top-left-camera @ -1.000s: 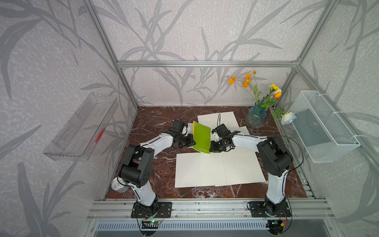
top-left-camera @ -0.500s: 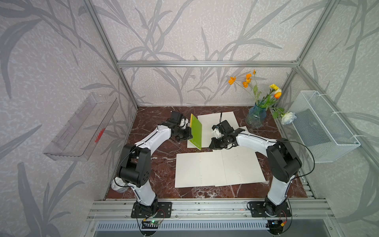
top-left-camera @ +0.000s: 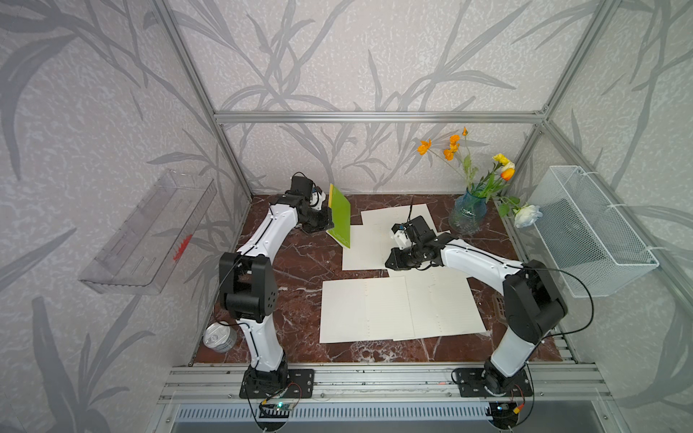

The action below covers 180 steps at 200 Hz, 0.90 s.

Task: Close the notebook
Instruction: Pick up the notebook from the center of the board, then place the notebook at the center of the board.

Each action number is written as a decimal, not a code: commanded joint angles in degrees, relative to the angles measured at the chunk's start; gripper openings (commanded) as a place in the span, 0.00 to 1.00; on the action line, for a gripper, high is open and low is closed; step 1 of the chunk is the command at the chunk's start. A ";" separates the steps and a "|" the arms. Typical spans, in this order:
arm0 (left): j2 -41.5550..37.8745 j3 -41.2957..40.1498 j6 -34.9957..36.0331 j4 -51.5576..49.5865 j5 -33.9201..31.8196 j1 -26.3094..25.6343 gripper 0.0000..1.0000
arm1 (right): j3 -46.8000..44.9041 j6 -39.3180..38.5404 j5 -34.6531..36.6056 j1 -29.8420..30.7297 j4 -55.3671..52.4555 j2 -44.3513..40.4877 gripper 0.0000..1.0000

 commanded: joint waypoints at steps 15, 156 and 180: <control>6.03 9.07 4.59 -4.64 3.02 2.86 0.00 | -1.73 -1.37 0.02 -0.64 -1.58 -3.99 0.15; 24.72 32.24 10.42 -16.82 3.52 10.79 0.00 | -7.04 -0.72 -0.60 -1.54 0.50 -7.81 0.15; 25.98 34.18 12.52 -19.81 0.60 11.66 0.00 | -7.30 -0.68 -0.55 -1.57 0.70 -8.16 0.15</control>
